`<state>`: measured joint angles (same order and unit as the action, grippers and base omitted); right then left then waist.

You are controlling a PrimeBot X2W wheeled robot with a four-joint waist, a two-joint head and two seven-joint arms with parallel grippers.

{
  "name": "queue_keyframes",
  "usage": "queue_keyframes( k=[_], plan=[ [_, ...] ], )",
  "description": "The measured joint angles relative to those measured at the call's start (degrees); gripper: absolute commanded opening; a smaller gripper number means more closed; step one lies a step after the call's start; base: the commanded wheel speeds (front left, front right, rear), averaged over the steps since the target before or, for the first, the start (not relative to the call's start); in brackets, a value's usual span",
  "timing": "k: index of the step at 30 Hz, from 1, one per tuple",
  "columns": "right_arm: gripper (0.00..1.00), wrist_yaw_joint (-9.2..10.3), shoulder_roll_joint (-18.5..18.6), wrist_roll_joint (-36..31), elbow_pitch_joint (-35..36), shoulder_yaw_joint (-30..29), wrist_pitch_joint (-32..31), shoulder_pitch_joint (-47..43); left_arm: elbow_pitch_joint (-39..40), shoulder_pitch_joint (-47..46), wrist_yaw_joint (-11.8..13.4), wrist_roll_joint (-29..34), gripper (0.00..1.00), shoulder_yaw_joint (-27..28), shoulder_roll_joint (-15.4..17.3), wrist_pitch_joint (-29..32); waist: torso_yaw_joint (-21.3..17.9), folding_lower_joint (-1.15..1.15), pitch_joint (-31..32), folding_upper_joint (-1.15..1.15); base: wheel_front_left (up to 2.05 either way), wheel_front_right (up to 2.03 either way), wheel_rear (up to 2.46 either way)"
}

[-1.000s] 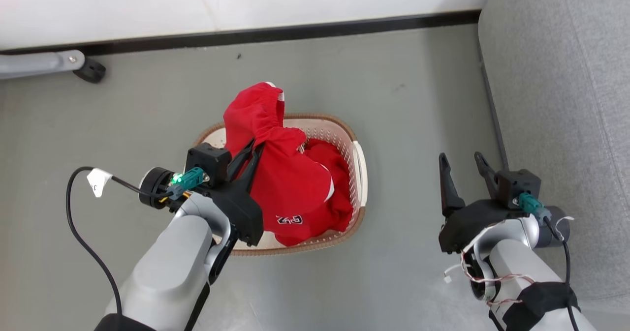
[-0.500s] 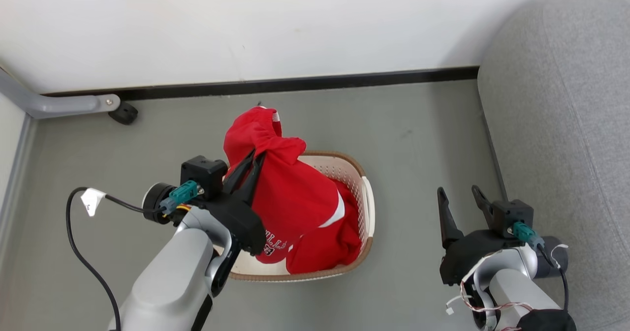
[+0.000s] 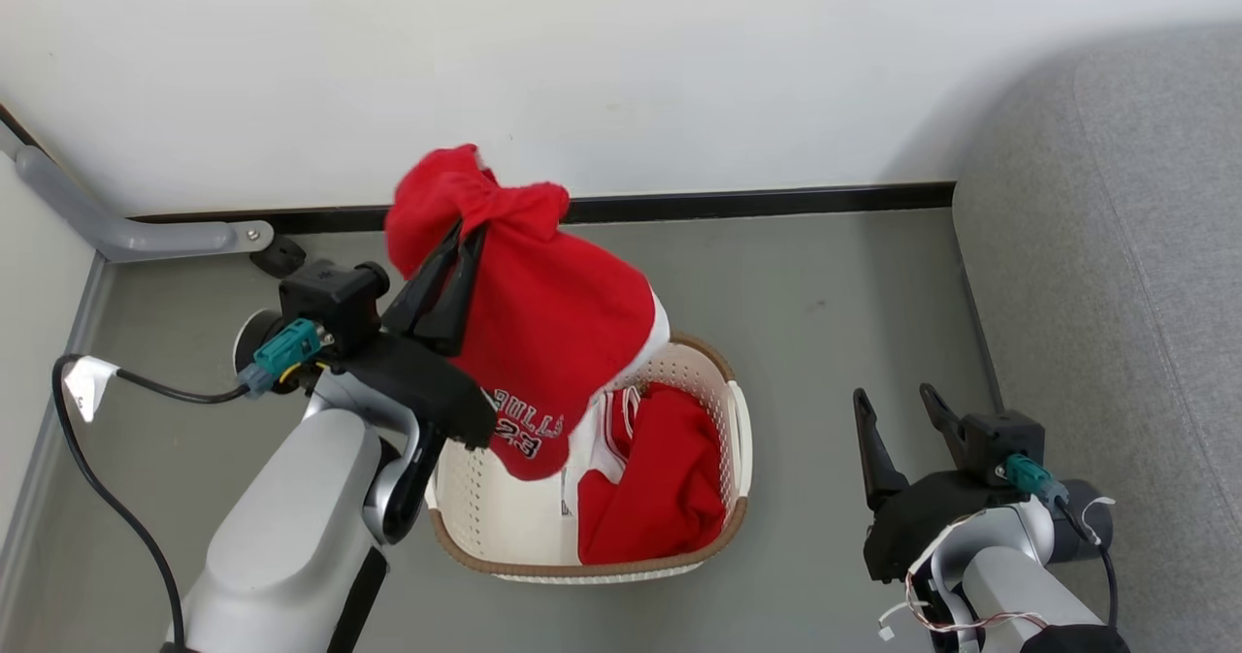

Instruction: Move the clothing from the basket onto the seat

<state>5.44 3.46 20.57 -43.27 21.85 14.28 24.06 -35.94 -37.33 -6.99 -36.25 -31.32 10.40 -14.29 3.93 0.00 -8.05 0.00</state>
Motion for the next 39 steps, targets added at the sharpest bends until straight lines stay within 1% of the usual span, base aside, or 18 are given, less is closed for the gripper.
queue_keyframes(
  k=[5, 14, 19, 24, 27, 30, 36, 39],
  plan=[
    [1.00, -0.42, 0.00, 0.01, -0.08, 0.33, 0.00, -0.15, 4.30, -0.01, 1.01, 0.11, 0.00, 0.88, 0.54, 0.00, 0.11, 0.00, 0.47, 0.00, 0.00, 0.00, 0.00],
    [1.00, -0.71, 0.00, 0.09, -0.19, 0.55, 0.00, -0.40, 12.76, 0.01, 2.04, 0.68, 0.00, 1.94, 2.24, -0.01, 0.21, 0.00, 1.14, 0.00, 0.00, 0.00, 0.00],
    [1.00, -0.92, 0.00, 0.10, -0.24, 0.77, 0.00, -0.82, 16.66, 0.24, 3.24, 1.12, 0.00, 2.07, 2.64, -0.02, 0.39, 0.01, 1.63, 0.00, 0.00, 0.00, 0.00],
    [1.00, -1.00, 0.00, 0.18, -0.31, 0.93, 0.00, -0.90, 19.16, 0.87, 4.46, 1.20, 0.00, 2.30, 3.31, -0.01, 0.57, 0.01, 2.16, 0.00, 0.00, 0.00, 0.00],
    [1.00, -1.07, 0.00, 0.54, -0.49, 0.92, 0.00, -0.96, 19.86, 1.62, 4.63, 1.20, 0.00, 2.30, 3.49, 0.02, 0.68, 0.01, 2.58, 0.00, 0.00, 0.00, 0.00],
    [1.00, -1.19, 0.00, 0.67, -0.35, 1.43, 0.00, -1.23, 21.87, 2.48, 5.55, 1.20, 0.00, 2.34, 3.87, 0.13, 0.82, 0.00, 2.99, 0.00, 0.00, 0.00, 0.00],
    [1.00, -1.19, -0.02, 1.13, 0.20, 2.35, 0.00, -1.35, 24.05, 2.99, 6.55, 1.19, 0.00, 2.65, 4.43, 1.29, 0.88, 0.00, 3.39, 0.00, 0.00, 0.00, 0.00],
    [1.00, -1.77, -0.01, 1.13, 0.75, 2.59, 0.00, -1.33, 25.20, 3.80, 7.08, 1.18, 0.00, 2.92, 4.61, 1.69, 0.83, 0.01, 3.43, 0.00, 0.00, 0.00, 0.00]
  ],
)
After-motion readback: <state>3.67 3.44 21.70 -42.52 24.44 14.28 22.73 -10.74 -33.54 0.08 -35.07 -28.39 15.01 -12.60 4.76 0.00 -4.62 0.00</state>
